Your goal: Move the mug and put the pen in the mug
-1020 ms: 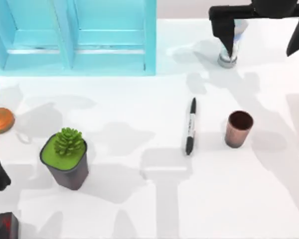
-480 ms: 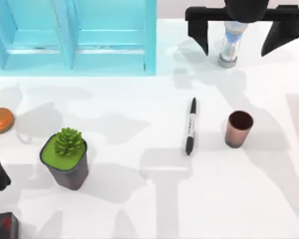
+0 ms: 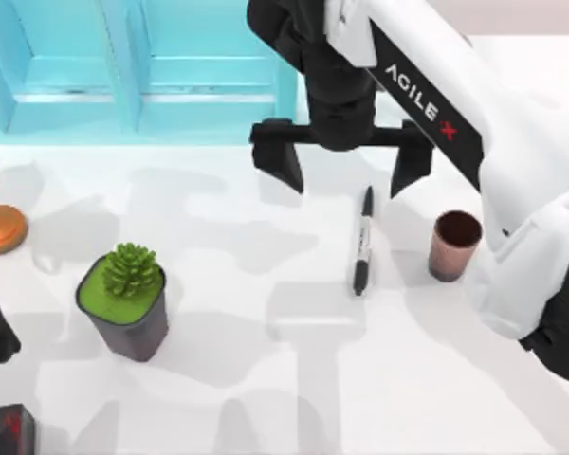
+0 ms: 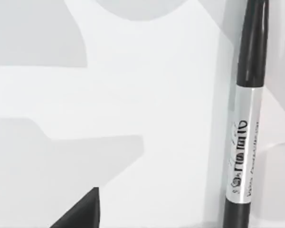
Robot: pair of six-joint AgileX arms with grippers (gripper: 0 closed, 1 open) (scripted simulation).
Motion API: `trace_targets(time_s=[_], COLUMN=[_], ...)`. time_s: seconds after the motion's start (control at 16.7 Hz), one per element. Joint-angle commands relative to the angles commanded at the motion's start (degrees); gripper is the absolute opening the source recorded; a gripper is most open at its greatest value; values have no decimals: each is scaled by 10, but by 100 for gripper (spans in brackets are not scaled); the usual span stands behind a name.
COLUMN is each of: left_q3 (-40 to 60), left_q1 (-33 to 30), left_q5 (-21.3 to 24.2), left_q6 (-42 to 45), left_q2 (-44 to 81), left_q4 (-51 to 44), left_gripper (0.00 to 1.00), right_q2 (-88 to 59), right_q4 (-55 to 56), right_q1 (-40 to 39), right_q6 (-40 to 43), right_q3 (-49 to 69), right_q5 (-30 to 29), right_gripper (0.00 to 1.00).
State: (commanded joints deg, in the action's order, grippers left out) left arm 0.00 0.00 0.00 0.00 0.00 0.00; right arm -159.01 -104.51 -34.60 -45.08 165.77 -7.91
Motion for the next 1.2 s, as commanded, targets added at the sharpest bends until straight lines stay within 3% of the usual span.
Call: trace_targets(time_s=[0.24, 0.3, 0.42, 1.2], left_q3=[0, 0, 0, 0], left_q1=[0, 0, 0, 0], left_q5=[0, 0, 0, 0], left_q6=[0, 0, 0, 0], left_q2=[0, 0, 0, 0], left_q4=[0, 0, 0, 0], left_gripper=[100, 100, 100, 100], right_q2=[-7, -50, -52, 11], right_q4=[0, 13, 12, 134], right_q1=[-3, -3, -3, -1], right_q6=[-7, -6, -6, -4], right_q3=[4, 88, 82, -149], right_q5=[0, 4, 3, 0], right_gripper=[100, 100, 100, 100])
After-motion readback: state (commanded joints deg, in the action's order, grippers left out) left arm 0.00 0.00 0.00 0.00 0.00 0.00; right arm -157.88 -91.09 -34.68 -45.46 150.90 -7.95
